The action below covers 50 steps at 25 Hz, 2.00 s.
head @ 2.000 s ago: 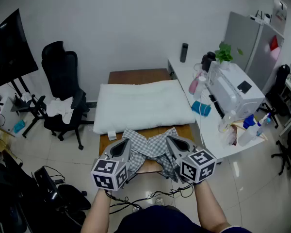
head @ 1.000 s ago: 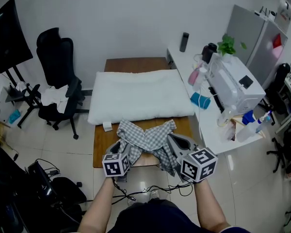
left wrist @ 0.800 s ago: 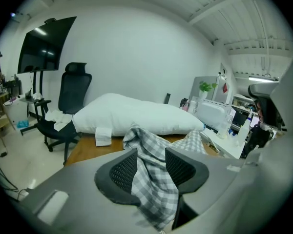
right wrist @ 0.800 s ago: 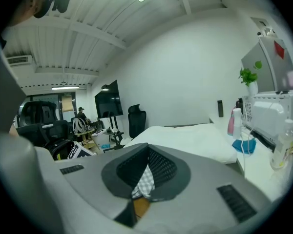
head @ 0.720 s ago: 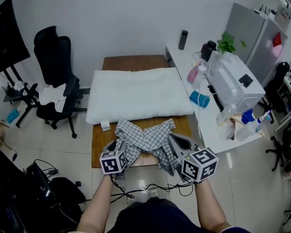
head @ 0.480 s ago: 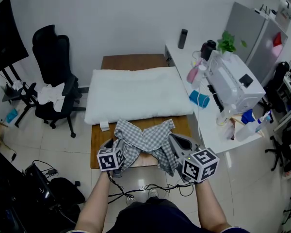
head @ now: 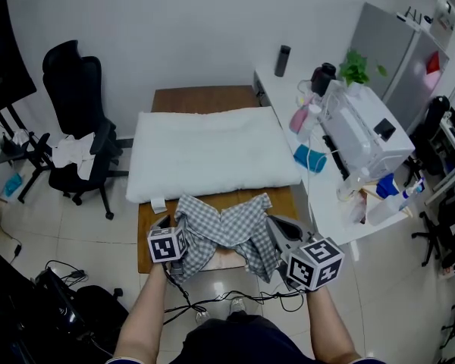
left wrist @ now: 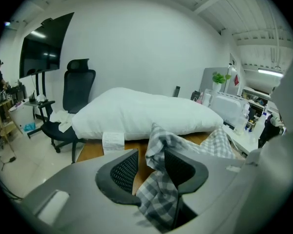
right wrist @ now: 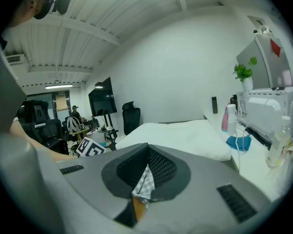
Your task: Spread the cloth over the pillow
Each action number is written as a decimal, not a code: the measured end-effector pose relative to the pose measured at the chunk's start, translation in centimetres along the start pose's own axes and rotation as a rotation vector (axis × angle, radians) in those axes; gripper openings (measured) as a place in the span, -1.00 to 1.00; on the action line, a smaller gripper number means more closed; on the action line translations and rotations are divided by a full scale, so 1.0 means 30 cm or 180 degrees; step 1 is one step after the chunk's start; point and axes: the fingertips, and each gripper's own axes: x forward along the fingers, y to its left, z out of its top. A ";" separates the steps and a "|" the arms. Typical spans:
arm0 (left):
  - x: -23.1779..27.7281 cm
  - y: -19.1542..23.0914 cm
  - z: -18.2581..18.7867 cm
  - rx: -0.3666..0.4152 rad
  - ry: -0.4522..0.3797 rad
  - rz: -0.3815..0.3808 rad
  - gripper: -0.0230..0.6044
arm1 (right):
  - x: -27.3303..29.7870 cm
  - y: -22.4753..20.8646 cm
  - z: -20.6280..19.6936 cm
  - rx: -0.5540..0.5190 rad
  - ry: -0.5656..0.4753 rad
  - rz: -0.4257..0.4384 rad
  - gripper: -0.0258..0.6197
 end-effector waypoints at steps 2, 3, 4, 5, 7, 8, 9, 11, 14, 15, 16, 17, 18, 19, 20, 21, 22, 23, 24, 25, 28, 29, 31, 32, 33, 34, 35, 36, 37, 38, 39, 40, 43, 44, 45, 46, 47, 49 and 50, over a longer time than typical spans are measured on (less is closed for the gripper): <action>0.028 0.004 0.007 0.0031 0.0023 -0.0020 -0.35 | 0.007 -0.018 0.001 0.0010 0.0009 -0.0026 -0.90; 0.039 0.006 0.011 0.0045 0.0033 -0.0032 -0.35 | 0.011 -0.024 0.002 0.0015 0.0011 -0.0035 -0.90; 0.049 0.006 0.014 0.0057 0.0040 -0.0045 -0.35 | 0.014 -0.030 0.003 0.0017 0.0015 -0.0041 -0.90; 0.058 0.004 0.016 0.0069 0.0044 -0.0061 -0.35 | 0.016 -0.035 0.003 0.0017 0.0022 -0.0047 -0.90; 0.077 -0.003 0.017 0.0098 0.0058 -0.0098 -0.35 | 0.018 -0.047 0.000 0.0020 0.0035 -0.0065 -0.90; 0.087 -0.005 0.014 0.0113 0.0076 -0.0112 -0.35 | 0.018 -0.052 -0.002 0.0023 0.0041 -0.0077 -0.90; 0.095 -0.006 0.009 0.0127 0.0098 -0.0125 -0.37 | 0.018 -0.056 -0.005 0.0026 0.0045 -0.0088 -0.90; 0.102 -0.005 0.002 0.0163 0.0119 -0.0136 -0.46 | 0.016 -0.064 -0.009 0.0034 0.0053 -0.0108 -0.90; 0.078 -0.014 0.024 0.0228 0.0004 -0.0152 -0.84 | 0.007 -0.077 -0.014 0.0056 0.0054 -0.0132 -0.90; 0.063 -0.022 0.034 0.0252 -0.0051 -0.0175 -0.85 | 0.003 -0.079 -0.014 0.0065 0.0051 -0.0136 -0.90; 0.045 -0.030 0.045 0.0281 -0.0105 -0.0191 -0.85 | 0.000 -0.081 -0.016 0.0073 0.0046 -0.0139 -0.90; 0.027 -0.037 0.053 0.0313 -0.0153 -0.0203 -0.85 | -0.003 -0.082 -0.017 0.0079 0.0042 -0.0142 -0.90; 0.009 -0.044 0.060 0.0339 -0.0195 -0.0213 -0.85 | -0.004 -0.084 -0.020 0.0084 0.0040 -0.0143 -0.90; -0.008 -0.050 0.066 0.0359 -0.0229 -0.0222 -0.85 | -0.004 -0.085 -0.023 0.0089 0.0038 -0.0143 -0.90; -0.022 -0.054 0.070 0.0374 -0.0255 -0.0230 -0.85 | -0.004 -0.085 -0.027 0.0092 0.0037 -0.0142 -0.90; -0.034 -0.056 0.074 0.0385 -0.0272 -0.0237 -0.85 | -0.002 -0.085 -0.030 0.0094 0.0035 -0.0141 -0.90; -0.044 -0.059 0.076 0.0391 -0.0284 -0.0244 -0.85 | 0.000 -0.084 -0.032 0.0093 0.0034 -0.0140 -0.90; -0.054 -0.061 0.077 0.0392 -0.0292 -0.0253 -0.85 | 0.000 -0.083 -0.035 0.0093 0.0032 -0.0137 -0.90; -0.063 -0.063 0.079 0.0389 -0.0299 -0.0261 -0.85 | 0.000 -0.081 -0.037 0.0094 0.0028 -0.0135 -0.90; -0.072 -0.065 0.081 0.0387 -0.0307 -0.0267 -0.85 | -0.002 -0.080 -0.038 0.0093 0.0022 -0.0137 -0.90; -0.096 -0.065 0.097 0.0368 -0.0347 -0.0261 -0.85 | -0.006 -0.096 -0.050 0.0067 0.0024 -0.0195 -0.90; -0.103 -0.062 0.104 0.0361 -0.0368 -0.0249 -0.85 | -0.005 -0.110 -0.058 0.0057 0.0033 -0.0234 -0.90; -0.115 -0.052 0.124 0.0357 -0.0413 -0.0209 -0.85 | 0.002 -0.151 -0.081 0.0057 0.0043 -0.0327 -0.90; -0.120 -0.044 0.136 0.0355 -0.0434 -0.0179 -0.85 | 0.007 -0.176 -0.097 0.0064 0.0052 -0.0381 -0.90; -0.125 -0.034 0.148 0.0346 -0.0454 -0.0145 -0.85 | 0.013 -0.202 -0.117 0.0070 0.0073 -0.0442 -0.91; -0.131 -0.021 0.162 0.0330 -0.0476 -0.0106 -0.85 | 0.019 -0.227 -0.140 0.0072 0.0107 -0.0504 -0.83; -0.137 -0.008 0.177 0.0312 -0.0500 -0.0066 -0.85 | 0.025 -0.251 -0.164 0.0072 0.0146 -0.0561 -0.83; -0.144 0.006 0.194 0.0296 -0.0527 -0.0026 -0.85 | 0.030 -0.274 -0.189 0.0078 0.0184 -0.0615 -0.83; -0.151 0.019 0.210 0.0288 -0.0557 0.0016 -0.85 | 0.033 -0.296 -0.211 0.0095 0.0217 -0.0665 -0.81; -0.159 0.033 0.226 0.0285 -0.0588 0.0059 -0.85 | 0.036 -0.314 -0.231 0.0125 0.0240 -0.0702 -0.81; -0.168 0.049 0.243 0.0283 -0.0621 0.0106 -0.85 | 0.040 -0.328 -0.249 0.0170 0.0253 -0.0713 -0.81; -0.177 0.067 0.260 0.0276 -0.0653 0.0154 -0.85 | 0.047 -0.336 -0.264 0.0231 0.0261 -0.0690 -0.77; -0.202 0.120 0.312 0.0220 -0.0731 0.0292 -0.85 | 0.074 -0.341 -0.304 0.0385 0.0304 -0.0577 -0.46; -0.207 0.136 0.329 0.0206 -0.0755 0.0332 -0.85 | 0.081 -0.342 -0.318 0.0390 0.0329 -0.0569 -0.46; -0.212 0.150 0.346 0.0200 -0.0778 0.0371 -0.85 | 0.089 -0.342 -0.333 0.0387 0.0360 -0.0566 -0.46; -0.216 0.163 0.362 0.0200 -0.0797 0.0410 -0.85 | 0.097 -0.340 -0.348 0.0384 0.0394 -0.0560 -0.46; -0.220 0.175 0.377 0.0201 -0.0816 0.0450 -0.85 | 0.104 -0.338 -0.362 0.0382 0.0427 -0.0551 -0.46; -0.230 0.202 0.405 0.0194 -0.0848 0.0537 -0.85 | 0.122 -0.332 -0.385 0.0388 0.0481 -0.0531 -0.46; -0.235 0.215 0.416 0.0185 -0.0860 0.0583 -0.85 | 0.134 -0.329 -0.394 0.0398 0.0502 -0.0520 -0.46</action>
